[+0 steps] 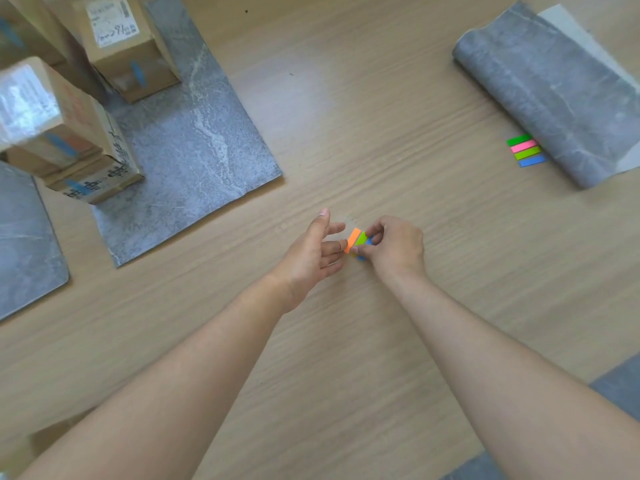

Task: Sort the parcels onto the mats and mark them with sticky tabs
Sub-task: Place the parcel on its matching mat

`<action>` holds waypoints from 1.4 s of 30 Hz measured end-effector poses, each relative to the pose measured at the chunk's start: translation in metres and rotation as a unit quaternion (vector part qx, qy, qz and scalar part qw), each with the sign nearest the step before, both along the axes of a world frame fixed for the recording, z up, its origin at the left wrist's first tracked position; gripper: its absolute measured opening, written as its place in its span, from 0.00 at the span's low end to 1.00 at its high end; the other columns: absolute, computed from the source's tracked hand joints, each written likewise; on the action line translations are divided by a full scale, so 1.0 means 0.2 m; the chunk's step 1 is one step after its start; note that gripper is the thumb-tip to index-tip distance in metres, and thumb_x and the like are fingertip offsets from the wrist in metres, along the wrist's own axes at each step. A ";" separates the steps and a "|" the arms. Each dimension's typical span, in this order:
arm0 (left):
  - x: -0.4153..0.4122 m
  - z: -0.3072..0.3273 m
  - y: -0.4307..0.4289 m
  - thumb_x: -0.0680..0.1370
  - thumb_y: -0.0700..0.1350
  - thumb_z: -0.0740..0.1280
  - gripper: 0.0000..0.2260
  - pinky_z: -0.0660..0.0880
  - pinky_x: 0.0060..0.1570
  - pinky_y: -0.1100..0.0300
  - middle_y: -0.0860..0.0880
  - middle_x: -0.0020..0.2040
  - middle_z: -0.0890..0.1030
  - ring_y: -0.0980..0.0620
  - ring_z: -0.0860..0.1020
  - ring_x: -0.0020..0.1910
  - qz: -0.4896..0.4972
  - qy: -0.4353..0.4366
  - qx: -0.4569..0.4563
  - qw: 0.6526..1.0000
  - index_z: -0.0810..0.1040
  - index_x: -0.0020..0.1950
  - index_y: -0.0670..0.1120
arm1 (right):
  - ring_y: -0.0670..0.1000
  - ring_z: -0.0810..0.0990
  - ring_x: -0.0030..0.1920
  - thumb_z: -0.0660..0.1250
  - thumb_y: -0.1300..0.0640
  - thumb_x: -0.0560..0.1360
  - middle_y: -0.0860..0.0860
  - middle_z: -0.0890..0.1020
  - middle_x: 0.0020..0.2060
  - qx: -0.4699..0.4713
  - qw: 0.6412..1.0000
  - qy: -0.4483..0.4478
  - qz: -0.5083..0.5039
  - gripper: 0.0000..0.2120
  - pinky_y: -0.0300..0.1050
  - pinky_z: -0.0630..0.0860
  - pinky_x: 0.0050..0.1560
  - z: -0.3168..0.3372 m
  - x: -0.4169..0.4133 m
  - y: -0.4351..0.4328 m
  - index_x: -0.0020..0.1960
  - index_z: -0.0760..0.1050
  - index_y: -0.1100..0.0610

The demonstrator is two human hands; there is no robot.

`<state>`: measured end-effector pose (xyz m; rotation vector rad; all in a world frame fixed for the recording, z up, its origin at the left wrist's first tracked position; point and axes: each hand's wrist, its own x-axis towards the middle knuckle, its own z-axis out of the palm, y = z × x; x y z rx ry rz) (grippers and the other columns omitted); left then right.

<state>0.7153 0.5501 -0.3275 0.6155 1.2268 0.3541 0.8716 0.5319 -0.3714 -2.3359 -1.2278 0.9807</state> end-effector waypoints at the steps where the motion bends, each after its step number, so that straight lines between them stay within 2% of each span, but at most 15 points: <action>1: 0.00 0.00 0.00 0.83 0.64 0.52 0.27 0.69 0.72 0.50 0.38 0.68 0.77 0.45 0.74 0.69 0.000 0.000 0.001 1.000 0.73 0.71 0.48 | 0.51 0.82 0.44 0.84 0.54 0.65 0.47 0.82 0.38 -0.008 1.000 0.000 0.001 0.14 0.44 0.75 0.44 0.00 0.00 0.01 0.44 0.79 0.51; 6: 0.00 0.01 -0.01 0.83 0.63 0.53 0.26 0.71 0.71 0.50 0.39 0.67 0.78 0.47 0.77 0.67 0.003 0.001 0.001 1.000 0.73 0.71 0.47 | 0.52 0.81 0.47 0.84 0.50 0.64 0.50 0.83 0.45 -0.036 0.998 -0.030 0.046 0.18 0.43 0.69 0.42 0.02 -0.01 0.01 0.45 0.78 0.50; 11: 0.00 0.01 -0.02 0.83 0.63 0.52 0.26 0.70 0.71 0.51 0.38 0.68 0.77 0.46 0.74 0.70 0.005 0.001 -0.002 1.000 0.73 0.71 0.47 | 0.53 0.82 0.50 0.84 0.54 0.65 0.52 0.84 0.46 -0.058 0.997 -0.026 0.046 0.16 0.44 0.75 0.47 0.04 -0.01 0.04 0.45 0.78 0.51; 16: 0.00 0.01 -0.02 0.83 0.63 0.52 0.27 0.69 0.72 0.50 0.38 0.68 0.77 0.45 0.73 0.70 0.007 0.002 -0.006 1.000 0.73 0.71 0.47 | 0.53 0.82 0.50 0.83 0.54 0.67 0.52 0.84 0.46 -0.062 0.996 -0.032 0.050 0.13 0.44 0.76 0.48 0.04 -0.01 0.04 0.45 0.80 0.51; 21: 0.00 0.00 -0.02 0.83 0.62 0.52 0.26 0.70 0.71 0.50 0.39 0.65 0.79 0.46 0.76 0.68 0.018 -0.001 -0.010 1.000 0.74 0.70 0.45 | 0.55 0.82 0.50 0.77 0.55 0.74 0.53 0.85 0.46 -0.028 0.996 -0.056 0.067 0.05 0.45 0.75 0.46 0.02 -0.01 0.03 0.48 0.82 0.54; 27: -0.02 0.00 -0.03 0.83 0.63 0.53 0.26 0.74 0.68 0.48 0.38 0.60 0.81 0.44 0.79 0.63 0.029 0.008 -0.006 1.000 0.75 0.69 0.45 | 0.59 0.80 0.53 0.71 0.56 0.79 0.56 0.81 0.50 0.050 0.976 -0.107 0.185 0.06 0.51 0.74 0.50 -0.02 0.00 -0.03 0.53 0.81 0.57; 33: -0.01 0.01 -0.04 0.83 0.62 0.54 0.27 0.76 0.64 0.45 0.34 0.60 0.81 0.40 0.82 0.59 0.051 -0.034 -0.049 0.997 0.73 0.69 0.42 | 0.57 0.81 0.49 0.71 0.57 0.78 0.55 0.82 0.47 0.062 0.985 -0.071 0.144 0.03 0.52 0.77 0.52 -0.05 0.00 -0.03 0.50 0.82 0.56; 38: 0.01 0.03 -0.03 0.82 0.63 0.56 0.31 0.79 0.60 0.48 0.33 0.61 0.80 0.41 0.82 0.60 0.075 -0.064 -0.095 0.991 0.69 0.72 0.39 | 0.56 0.81 0.51 0.69 0.57 0.79 0.55 0.84 0.48 0.025 0.994 -0.035 0.105 0.03 0.46 0.73 0.53 -0.03 0.02 0.00 0.50 0.80 0.56; 40: 0.02 0.05 -0.02 0.82 0.63 0.56 0.33 0.80 0.57 0.48 0.32 0.64 0.77 0.39 0.80 0.62 0.078 -0.079 -0.111 0.988 0.65 0.75 0.39 | 0.53 0.80 0.50 0.68 0.56 0.80 0.52 0.83 0.46 0.006 0.997 -0.008 0.070 0.03 0.43 0.71 0.50 -0.02 0.03 0.01 0.48 0.78 0.52; 42: 0.03 0.08 -0.01 0.81 0.64 0.57 0.35 0.81 0.56 0.48 0.31 0.67 0.73 0.38 0.77 0.65 0.074 -0.087 -0.120 0.986 0.61 0.78 0.39 | 0.53 0.81 0.48 0.67 0.53 0.79 0.50 0.83 0.44 0.006 0.999 0.042 -0.006 0.05 0.44 0.75 0.52 -0.02 0.03 0.01 0.45 0.74 0.51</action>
